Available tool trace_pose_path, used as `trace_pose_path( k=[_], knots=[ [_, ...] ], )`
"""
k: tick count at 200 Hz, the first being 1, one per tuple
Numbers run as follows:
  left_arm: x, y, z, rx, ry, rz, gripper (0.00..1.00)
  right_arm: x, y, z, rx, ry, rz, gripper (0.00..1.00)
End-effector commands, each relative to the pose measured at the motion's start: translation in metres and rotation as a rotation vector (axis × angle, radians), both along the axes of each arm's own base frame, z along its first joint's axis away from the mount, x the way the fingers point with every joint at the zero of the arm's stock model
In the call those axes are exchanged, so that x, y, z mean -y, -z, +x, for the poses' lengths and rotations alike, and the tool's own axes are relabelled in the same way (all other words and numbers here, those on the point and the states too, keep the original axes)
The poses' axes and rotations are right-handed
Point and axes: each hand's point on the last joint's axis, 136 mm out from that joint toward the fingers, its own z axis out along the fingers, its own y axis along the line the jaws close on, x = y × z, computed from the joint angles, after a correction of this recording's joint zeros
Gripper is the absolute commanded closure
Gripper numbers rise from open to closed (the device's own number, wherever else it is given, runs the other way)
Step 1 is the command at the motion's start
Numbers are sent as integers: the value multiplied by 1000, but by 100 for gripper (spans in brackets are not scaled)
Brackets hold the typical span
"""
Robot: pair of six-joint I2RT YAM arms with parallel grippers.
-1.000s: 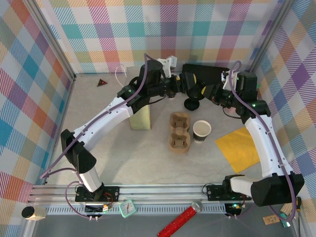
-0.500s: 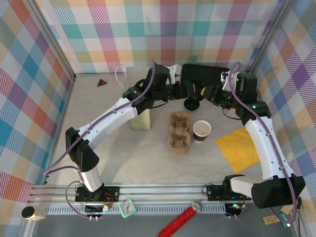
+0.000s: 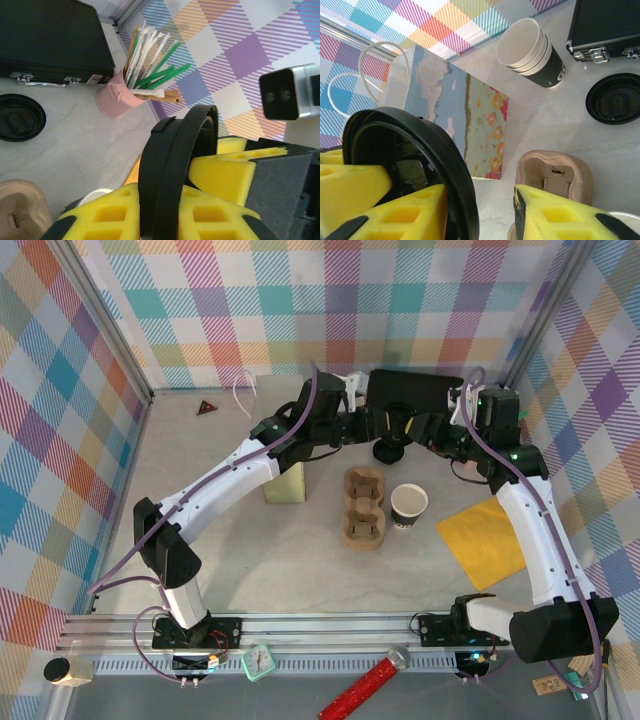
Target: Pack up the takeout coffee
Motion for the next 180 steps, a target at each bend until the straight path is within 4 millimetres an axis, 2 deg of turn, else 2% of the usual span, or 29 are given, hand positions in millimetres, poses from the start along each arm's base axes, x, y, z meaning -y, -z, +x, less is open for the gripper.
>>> trace_pose_path(
  k=[1,34,68,103,121,143,180],
  knots=[
    [3,-12,-5,34,14,-9,83,7,-10,-4,32,15,-65,60],
    [2,-10,-6,39,12,10,83,15,-15,-3,58,50,-103,64],
    [3,-9,-5,41,8,14,84,10,-13,-3,56,36,-151,66],
    [7,-5,-4,37,3,38,86,-2,-12,-4,64,15,-191,56],
    [6,-1,-1,36,-11,63,86,8,-12,-1,54,81,-275,49],
    [0,3,1,43,-42,100,86,20,-14,-1,65,138,-333,49],
    [-10,21,10,36,-107,182,86,14,-24,-6,107,126,-385,47]
  ],
)
